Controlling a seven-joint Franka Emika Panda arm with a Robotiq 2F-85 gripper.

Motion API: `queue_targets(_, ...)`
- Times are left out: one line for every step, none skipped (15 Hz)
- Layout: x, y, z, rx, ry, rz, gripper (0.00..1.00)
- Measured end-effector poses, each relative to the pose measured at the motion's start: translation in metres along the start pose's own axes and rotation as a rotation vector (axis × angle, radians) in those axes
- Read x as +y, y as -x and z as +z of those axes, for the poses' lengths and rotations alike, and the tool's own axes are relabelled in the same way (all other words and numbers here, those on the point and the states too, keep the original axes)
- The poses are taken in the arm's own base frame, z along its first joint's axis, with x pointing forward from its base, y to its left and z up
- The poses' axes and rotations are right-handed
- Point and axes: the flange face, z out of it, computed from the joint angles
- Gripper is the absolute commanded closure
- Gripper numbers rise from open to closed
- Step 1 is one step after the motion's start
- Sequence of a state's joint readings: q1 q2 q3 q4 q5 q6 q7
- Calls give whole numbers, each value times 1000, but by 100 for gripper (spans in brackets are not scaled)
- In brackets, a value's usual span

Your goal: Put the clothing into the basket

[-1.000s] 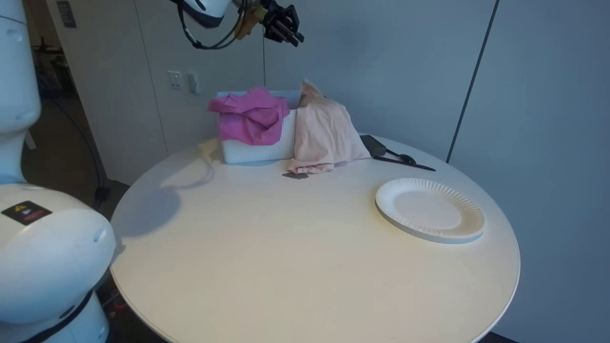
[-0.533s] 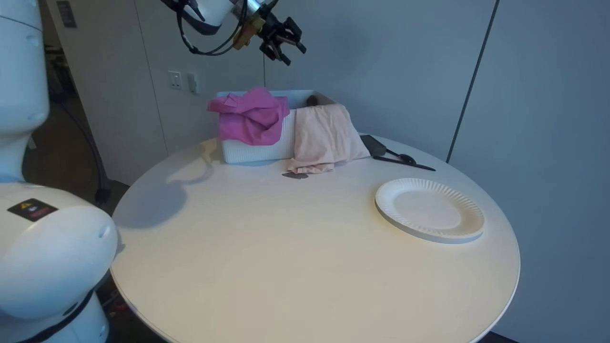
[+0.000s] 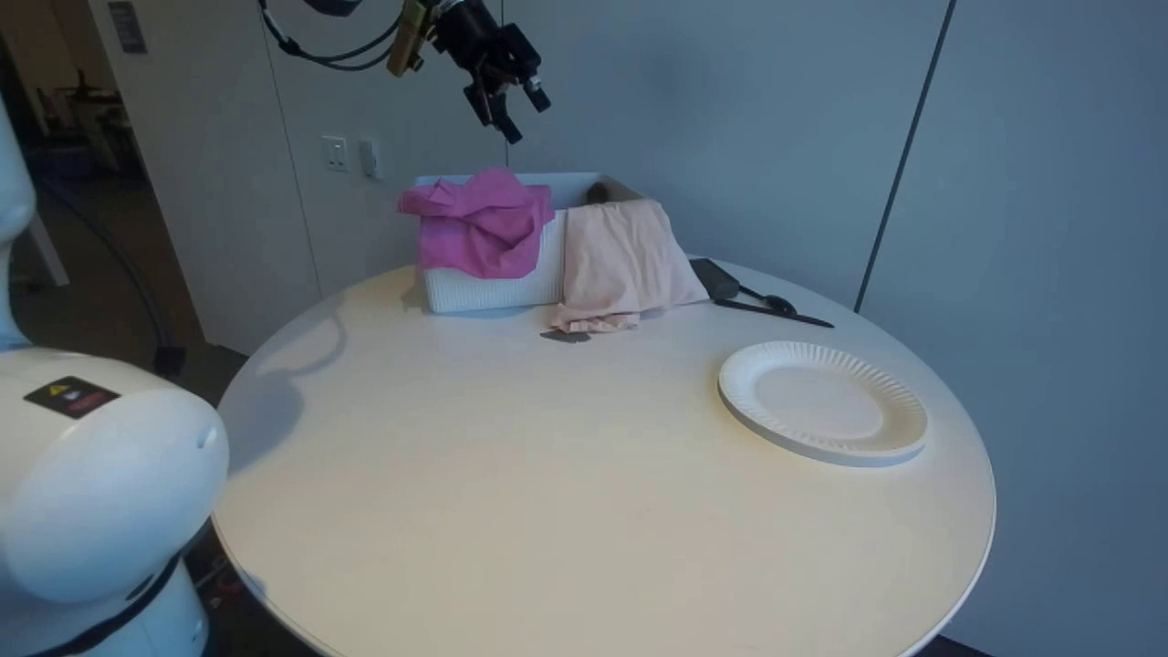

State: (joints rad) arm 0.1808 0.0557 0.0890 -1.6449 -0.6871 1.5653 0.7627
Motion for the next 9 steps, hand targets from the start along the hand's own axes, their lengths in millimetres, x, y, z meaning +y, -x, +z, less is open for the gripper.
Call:
queue_targets(1,14,10,-54,11,33,0)
queue_targets(1,28,20,-105,20,70,0)
queue_targets(-1,42,32,-153,25,108,0)
queue_targets(-3,56,43,-198,32,149,0)
queue_targets(-5,70,55,-241,41,192,0)
queue_targets(-8,84,67,-283,50,235,0)
queue_targets(-10,95,75,-308,60,262,0)
queue_targets(-10,102,80,-321,69,276,0)
queue_targets(-10,105,82,-324,72,284,0)
